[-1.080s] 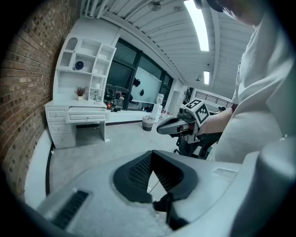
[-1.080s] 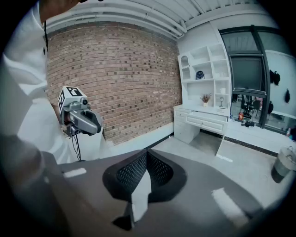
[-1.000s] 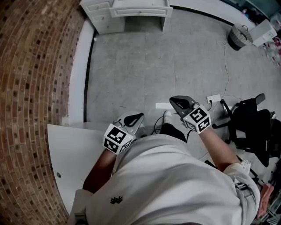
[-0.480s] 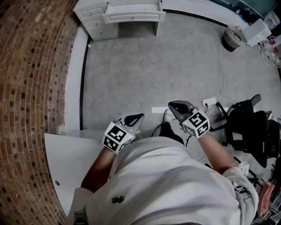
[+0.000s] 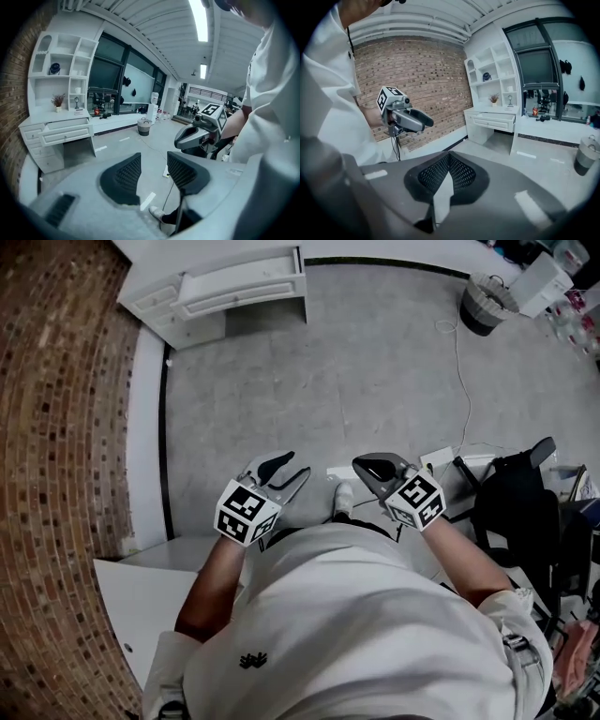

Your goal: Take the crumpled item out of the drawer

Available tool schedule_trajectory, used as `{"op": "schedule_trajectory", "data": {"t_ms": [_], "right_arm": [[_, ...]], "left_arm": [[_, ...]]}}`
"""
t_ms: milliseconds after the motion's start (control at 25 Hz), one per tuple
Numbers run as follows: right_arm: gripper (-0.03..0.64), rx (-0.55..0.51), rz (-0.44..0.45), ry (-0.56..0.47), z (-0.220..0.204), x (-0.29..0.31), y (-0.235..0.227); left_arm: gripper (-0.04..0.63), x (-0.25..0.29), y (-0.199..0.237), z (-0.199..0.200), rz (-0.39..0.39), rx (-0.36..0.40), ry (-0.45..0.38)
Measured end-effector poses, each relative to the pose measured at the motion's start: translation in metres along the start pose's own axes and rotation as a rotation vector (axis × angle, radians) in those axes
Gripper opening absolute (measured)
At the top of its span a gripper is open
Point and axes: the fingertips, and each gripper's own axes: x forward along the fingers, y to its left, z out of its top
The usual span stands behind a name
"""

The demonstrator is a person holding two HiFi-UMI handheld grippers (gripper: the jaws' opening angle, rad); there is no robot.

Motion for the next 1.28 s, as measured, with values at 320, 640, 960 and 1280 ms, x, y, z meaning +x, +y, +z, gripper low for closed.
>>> {"op": "schedule_trajectory", "data": {"t_ms": [320, 640, 960, 1280], "right_arm": [[0.014, 0.06, -0.046, -0.005, -0.022, -0.047, -0.087], [0.014, 0.087, -0.083, 0.005, -0.019, -0.036, -0.168], [0.014, 0.063, -0.116, 0.065, 0.022, -0.016, -0.275], [0.012, -0.02, -0.116, 0.064, 0.094, 0.032, -0.377]], "left_arm": [[0.202, 0.103, 0.0, 0.055, -0.028, 0.021, 0.036], [0.202, 0.174, 0.046, 0.084, -0.051, 0.029, 0.049], [0.201, 0.24, 0.14, 0.142, -0.026, 0.019, 0.028], [0.204, 0.283, 0.239, 0.2, 0.024, 0.036, 0.018]]}}
